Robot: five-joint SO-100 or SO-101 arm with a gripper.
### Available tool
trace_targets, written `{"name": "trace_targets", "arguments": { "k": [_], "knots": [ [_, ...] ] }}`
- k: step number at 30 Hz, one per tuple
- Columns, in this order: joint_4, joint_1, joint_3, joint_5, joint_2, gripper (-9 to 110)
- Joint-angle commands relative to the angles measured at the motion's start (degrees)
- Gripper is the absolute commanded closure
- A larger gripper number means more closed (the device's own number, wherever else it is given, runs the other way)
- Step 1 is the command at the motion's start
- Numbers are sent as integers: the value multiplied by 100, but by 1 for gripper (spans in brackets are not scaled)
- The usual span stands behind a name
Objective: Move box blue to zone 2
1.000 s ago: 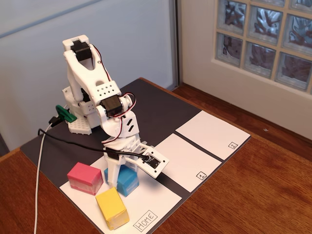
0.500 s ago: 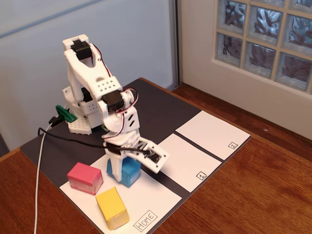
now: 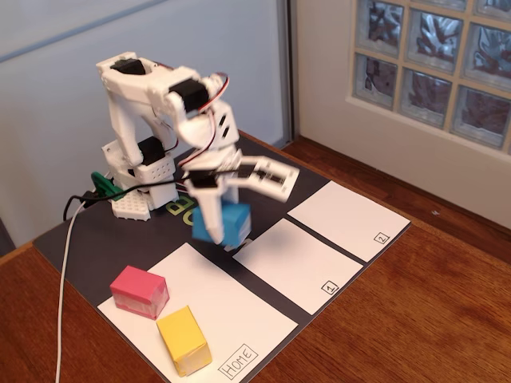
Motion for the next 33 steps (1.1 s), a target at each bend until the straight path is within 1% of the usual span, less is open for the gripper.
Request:
{"name": "trace_targets", "arguments": {
  "k": [1, 7, 13, 20, 33],
  "knots": [
    [26, -580, -334, 141, 413, 102],
    [44, -1767, -633, 1468, -35, 102],
    [369, -2733, -1617, 2145, -1222, 102],
    [334, -3313, -2979, 2347, -2654, 102],
    [387, -3542, -6293, 2461, -5889, 102]
  ]
}}
